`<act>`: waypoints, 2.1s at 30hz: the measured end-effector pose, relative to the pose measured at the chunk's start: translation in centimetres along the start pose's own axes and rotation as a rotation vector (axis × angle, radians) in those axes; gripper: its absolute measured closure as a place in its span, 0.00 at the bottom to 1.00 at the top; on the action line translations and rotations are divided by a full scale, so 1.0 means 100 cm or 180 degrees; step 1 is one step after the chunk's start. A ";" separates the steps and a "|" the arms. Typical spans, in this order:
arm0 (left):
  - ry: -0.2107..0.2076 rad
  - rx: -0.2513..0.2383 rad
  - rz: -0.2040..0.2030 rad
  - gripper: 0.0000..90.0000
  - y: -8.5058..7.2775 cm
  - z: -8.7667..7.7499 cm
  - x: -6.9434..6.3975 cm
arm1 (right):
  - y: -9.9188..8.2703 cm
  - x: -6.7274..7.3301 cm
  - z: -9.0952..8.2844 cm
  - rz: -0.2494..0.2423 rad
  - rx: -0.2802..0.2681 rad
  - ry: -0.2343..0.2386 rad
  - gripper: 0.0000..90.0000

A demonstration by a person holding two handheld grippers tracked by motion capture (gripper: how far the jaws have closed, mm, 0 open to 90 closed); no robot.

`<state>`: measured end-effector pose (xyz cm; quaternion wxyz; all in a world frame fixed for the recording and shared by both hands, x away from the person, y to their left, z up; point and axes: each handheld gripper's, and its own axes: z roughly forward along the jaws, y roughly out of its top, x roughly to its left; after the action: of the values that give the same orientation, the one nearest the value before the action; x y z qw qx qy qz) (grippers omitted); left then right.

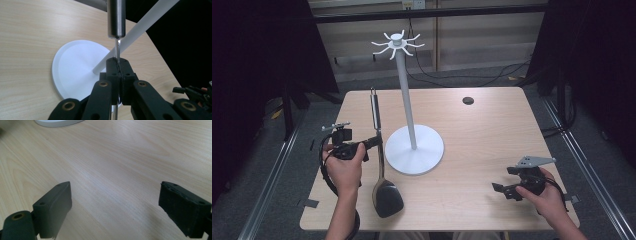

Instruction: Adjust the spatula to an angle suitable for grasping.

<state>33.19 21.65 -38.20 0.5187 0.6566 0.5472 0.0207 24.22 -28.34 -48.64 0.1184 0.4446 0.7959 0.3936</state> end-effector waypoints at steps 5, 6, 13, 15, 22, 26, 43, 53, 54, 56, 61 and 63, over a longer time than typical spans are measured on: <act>-0.0028 -0.0022 0.0082 0.99 0.001 -0.002 -0.006 | 0.000 0.000 -0.001 -0.0010 -0.0005 -0.0001 0.12; -0.0041 -0.0034 0.0073 0.99 0.001 -0.002 -0.007 | 0.000 0.000 -0.001 -0.0011 -0.0004 -0.0004 0.12; -0.0089 -0.0100 0.0199 0.99 0.003 -0.008 -0.015 | 0.001 0.002 0.001 -0.0023 0.0004 0.0004 0.12; -0.0114 -0.0106 0.0215 0.99 0.003 -0.009 -0.016 | 0.002 0.004 0.002 -0.0031 -0.0011 0.0020 0.12; -0.0225 -0.0222 0.0330 0.99 0.005 -0.018 -0.026 | 0.016 0.015 0.004 -0.0148 -0.0176 0.0108 0.12; -0.0268 -0.0305 0.0434 0.99 0.009 -0.025 -0.032 | 0.022 0.020 0.007 -0.0166 -0.0205 0.0122 0.12; -0.0423 -0.0423 0.0602 0.99 0.012 -0.035 -0.043 | 0.021 0.015 0.011 -0.0090 -0.0195 0.0109 0.12; -0.0542 -0.0504 0.0760 0.99 0.016 -0.041 -0.051 | 0.020 0.013 0.012 -0.0099 -0.0163 0.0047 0.12; -0.0576 -0.0516 0.0780 0.99 0.017 -0.042 -0.053 | 0.020 0.013 0.012 -0.0103 -0.0163 0.0037 0.12; -0.0599 -0.0549 0.0766 0.99 0.018 -0.042 -0.054 | 0.019 0.012 0.012 -0.0097 -0.0162 0.0044 0.12; -0.0646 -0.0572 0.0816 0.99 0.019 -0.044 -0.057 | 0.020 0.012 0.011 -0.0101 -0.0174 0.0037 0.12; -0.0680 -0.0560 0.0837 0.99 0.019 -0.044 -0.058 | 0.019 0.011 0.011 -0.0084 -0.0174 0.0027 0.12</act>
<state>29.55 20.51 -31.70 0.6220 0.6730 0.3947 0.0663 25.34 -26.30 -47.74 0.1323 0.4290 0.7911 0.4154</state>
